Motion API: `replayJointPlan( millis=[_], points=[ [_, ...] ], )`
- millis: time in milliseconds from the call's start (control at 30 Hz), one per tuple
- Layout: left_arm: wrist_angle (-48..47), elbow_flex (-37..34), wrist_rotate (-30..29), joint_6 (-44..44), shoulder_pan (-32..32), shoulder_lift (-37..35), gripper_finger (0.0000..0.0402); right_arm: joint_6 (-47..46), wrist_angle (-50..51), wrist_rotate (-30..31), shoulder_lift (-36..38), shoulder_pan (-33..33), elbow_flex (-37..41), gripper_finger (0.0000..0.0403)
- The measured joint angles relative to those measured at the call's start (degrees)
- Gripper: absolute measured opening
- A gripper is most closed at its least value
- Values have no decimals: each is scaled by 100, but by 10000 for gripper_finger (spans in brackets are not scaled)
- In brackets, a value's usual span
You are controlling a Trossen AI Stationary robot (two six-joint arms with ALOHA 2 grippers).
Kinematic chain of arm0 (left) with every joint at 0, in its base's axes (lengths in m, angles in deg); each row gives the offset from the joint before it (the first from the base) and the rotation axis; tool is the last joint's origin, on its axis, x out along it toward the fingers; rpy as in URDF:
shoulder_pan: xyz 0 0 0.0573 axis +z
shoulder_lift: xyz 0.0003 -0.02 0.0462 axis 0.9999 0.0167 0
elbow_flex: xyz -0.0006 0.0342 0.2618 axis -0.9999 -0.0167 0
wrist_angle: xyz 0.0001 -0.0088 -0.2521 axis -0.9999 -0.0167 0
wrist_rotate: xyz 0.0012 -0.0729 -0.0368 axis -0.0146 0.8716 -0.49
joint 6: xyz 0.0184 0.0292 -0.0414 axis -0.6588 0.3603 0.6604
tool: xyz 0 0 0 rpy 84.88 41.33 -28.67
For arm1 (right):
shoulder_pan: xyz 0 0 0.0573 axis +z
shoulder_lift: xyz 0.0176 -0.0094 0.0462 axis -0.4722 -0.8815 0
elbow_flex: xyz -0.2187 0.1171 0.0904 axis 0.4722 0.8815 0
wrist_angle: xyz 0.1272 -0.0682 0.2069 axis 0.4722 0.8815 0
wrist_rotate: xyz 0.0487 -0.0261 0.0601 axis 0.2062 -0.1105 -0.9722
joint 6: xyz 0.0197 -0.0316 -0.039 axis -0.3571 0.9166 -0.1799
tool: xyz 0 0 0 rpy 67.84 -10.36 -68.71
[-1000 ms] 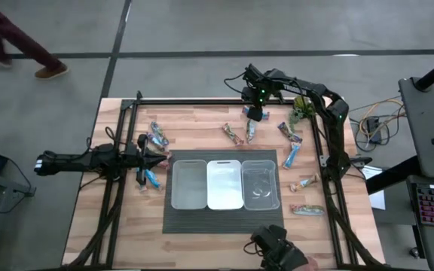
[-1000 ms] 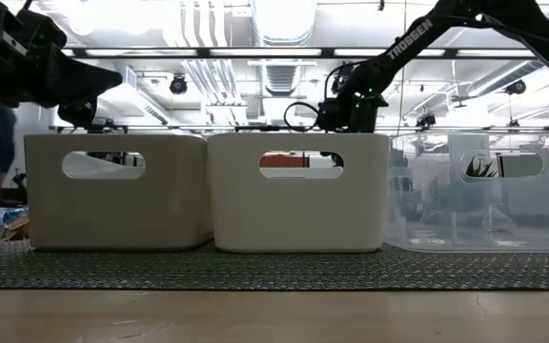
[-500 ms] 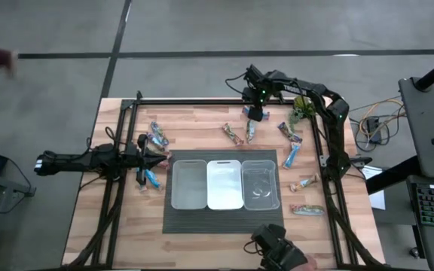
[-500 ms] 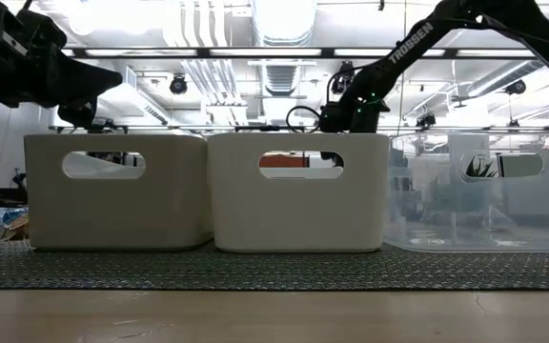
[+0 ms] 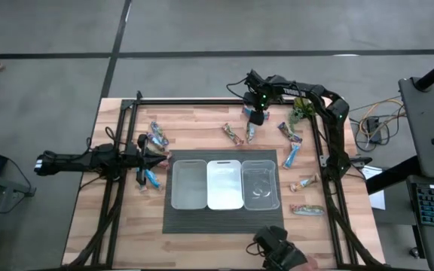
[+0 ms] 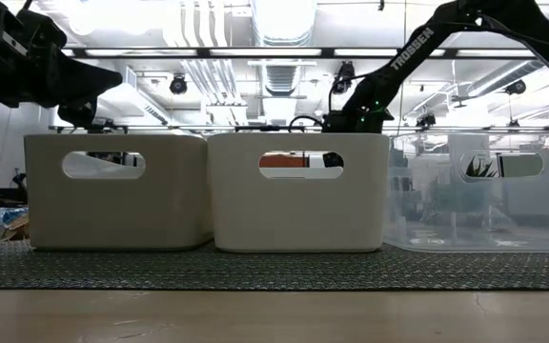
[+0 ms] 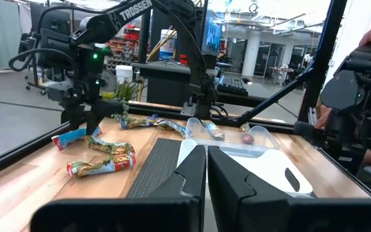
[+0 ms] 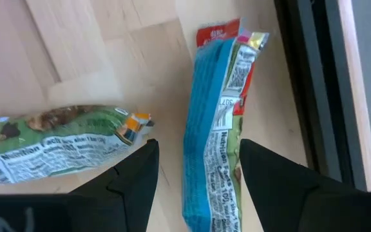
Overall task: Pick and place Granola Bars by type
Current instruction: Put the red granola bar into the gray bin
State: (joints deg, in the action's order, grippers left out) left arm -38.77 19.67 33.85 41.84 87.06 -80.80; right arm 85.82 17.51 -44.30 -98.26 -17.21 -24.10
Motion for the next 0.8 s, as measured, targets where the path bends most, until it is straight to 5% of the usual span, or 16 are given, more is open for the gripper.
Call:
replayJointPlan(
  millis=[800],
  points=[
    [0, 1, 0, 0, 0, 1, 0, 200, -304, 18, -9, -103, 194, 205]
  ],
)
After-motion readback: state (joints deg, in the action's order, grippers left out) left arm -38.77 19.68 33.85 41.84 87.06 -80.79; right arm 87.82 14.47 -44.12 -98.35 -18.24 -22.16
